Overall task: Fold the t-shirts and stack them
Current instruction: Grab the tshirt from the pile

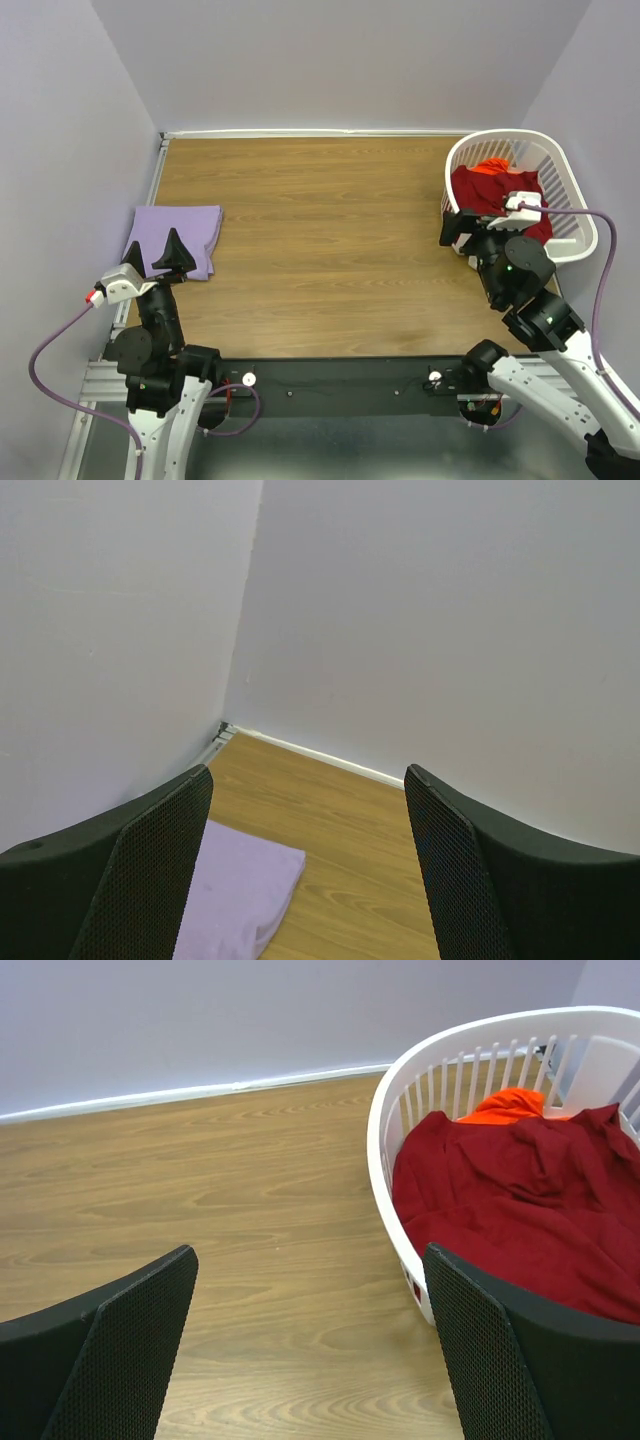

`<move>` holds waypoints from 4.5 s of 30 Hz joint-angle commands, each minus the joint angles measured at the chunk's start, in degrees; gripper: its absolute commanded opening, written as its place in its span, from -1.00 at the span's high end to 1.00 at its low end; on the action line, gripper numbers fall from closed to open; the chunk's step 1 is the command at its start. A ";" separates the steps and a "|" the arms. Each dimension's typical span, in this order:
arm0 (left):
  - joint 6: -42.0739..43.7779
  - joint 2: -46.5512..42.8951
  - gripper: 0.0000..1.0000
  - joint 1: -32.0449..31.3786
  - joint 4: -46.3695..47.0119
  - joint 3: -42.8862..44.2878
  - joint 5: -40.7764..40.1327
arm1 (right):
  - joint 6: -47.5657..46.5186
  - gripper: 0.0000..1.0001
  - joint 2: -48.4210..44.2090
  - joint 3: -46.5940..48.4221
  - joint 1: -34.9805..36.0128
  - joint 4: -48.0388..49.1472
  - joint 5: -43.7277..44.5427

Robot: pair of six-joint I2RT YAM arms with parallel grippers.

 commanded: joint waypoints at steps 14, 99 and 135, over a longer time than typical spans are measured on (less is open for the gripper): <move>0.92 -5.50 -0.70 -0.21 1.05 -0.68 1.29 | 0.50 -1.00 40.68 21.84 -2.07 -0.17 -6.92; 1.98 -7.26 -0.70 -2.67 0.97 -2.00 1.38 | 10.35 -0.69 38.78 20.11 -47.52 -1.58 -10.70; 2.68 -6.91 -0.70 -3.11 1.76 -2.44 1.47 | 9.03 0.99 59.52 35.82 -47.44 -7.91 -24.94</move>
